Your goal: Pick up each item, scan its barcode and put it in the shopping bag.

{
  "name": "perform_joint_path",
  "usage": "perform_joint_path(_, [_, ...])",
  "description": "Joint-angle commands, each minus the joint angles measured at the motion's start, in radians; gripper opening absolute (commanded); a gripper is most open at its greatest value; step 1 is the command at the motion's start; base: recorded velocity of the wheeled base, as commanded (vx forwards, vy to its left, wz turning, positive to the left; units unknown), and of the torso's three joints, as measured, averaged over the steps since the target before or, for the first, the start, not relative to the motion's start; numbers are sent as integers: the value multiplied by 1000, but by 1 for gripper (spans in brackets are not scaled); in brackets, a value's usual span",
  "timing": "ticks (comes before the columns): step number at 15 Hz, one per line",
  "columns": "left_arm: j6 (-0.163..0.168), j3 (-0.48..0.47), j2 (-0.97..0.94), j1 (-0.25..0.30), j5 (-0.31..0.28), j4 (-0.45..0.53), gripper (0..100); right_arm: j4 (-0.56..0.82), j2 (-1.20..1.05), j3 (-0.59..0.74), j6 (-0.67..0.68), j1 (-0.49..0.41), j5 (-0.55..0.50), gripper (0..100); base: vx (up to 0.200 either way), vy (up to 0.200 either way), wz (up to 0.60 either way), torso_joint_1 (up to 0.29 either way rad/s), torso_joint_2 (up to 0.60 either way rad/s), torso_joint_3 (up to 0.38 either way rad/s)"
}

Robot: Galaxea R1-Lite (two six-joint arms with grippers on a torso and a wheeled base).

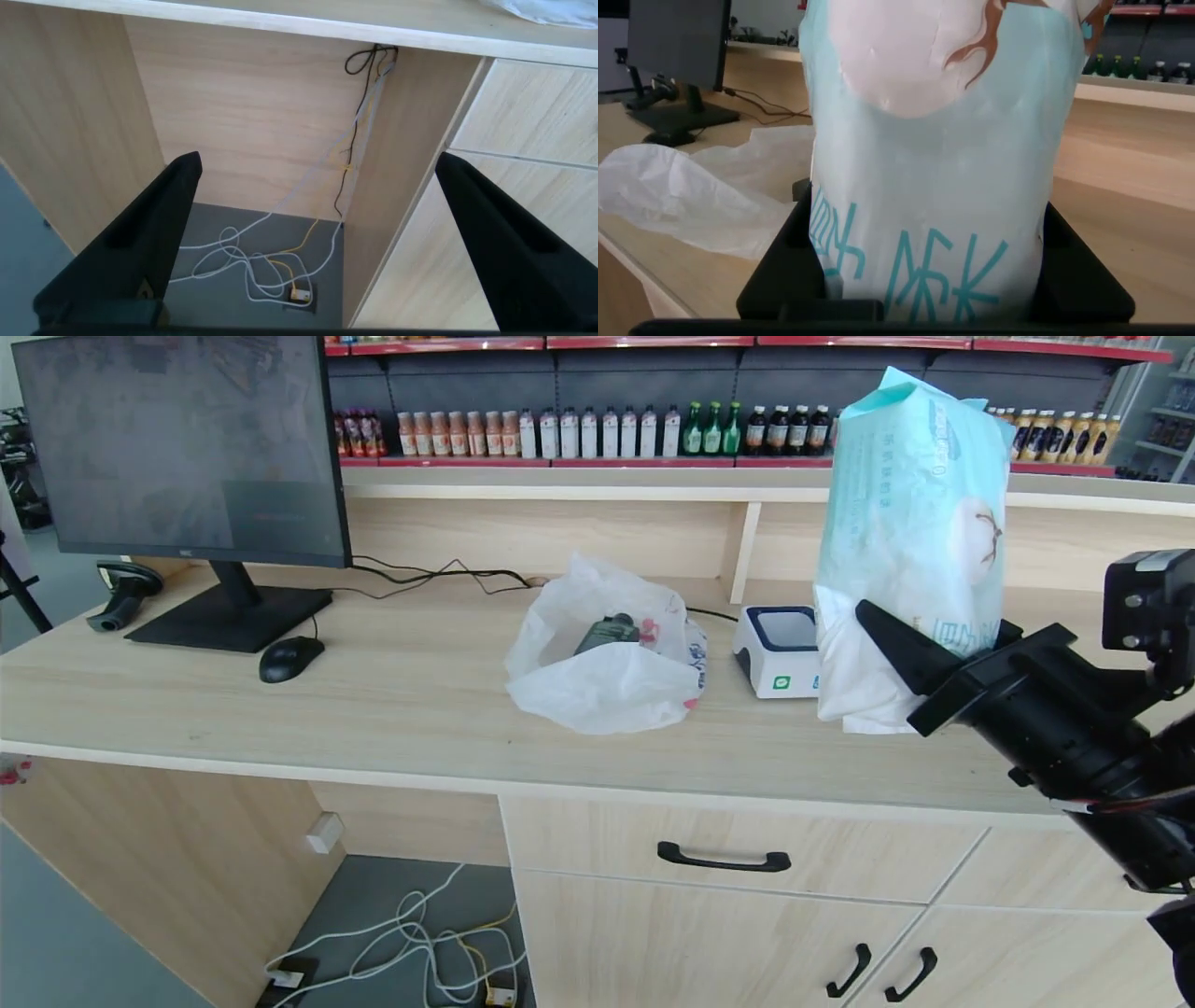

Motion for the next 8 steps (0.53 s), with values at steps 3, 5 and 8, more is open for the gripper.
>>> perform_joint_path(3, [-1, 0, 0, 0, 0, 0, 100, -2, 1, -21, -3, 27, -16, 0, 200, 0, 0, -15, -4, 2])
perform_joint_path(5, [0, 1, 0, 0, 0, 0, 100, -2, 6, -30, -1, 44, -46, 0, 100, 0, 0, 1, -1, 6])
perform_joint_path(8, [0, 0, 0, 0, 0, -2, 100, -2, 35, -65, -1, 42, -50, 0, 0, 0, 0, 0, 0, 0])
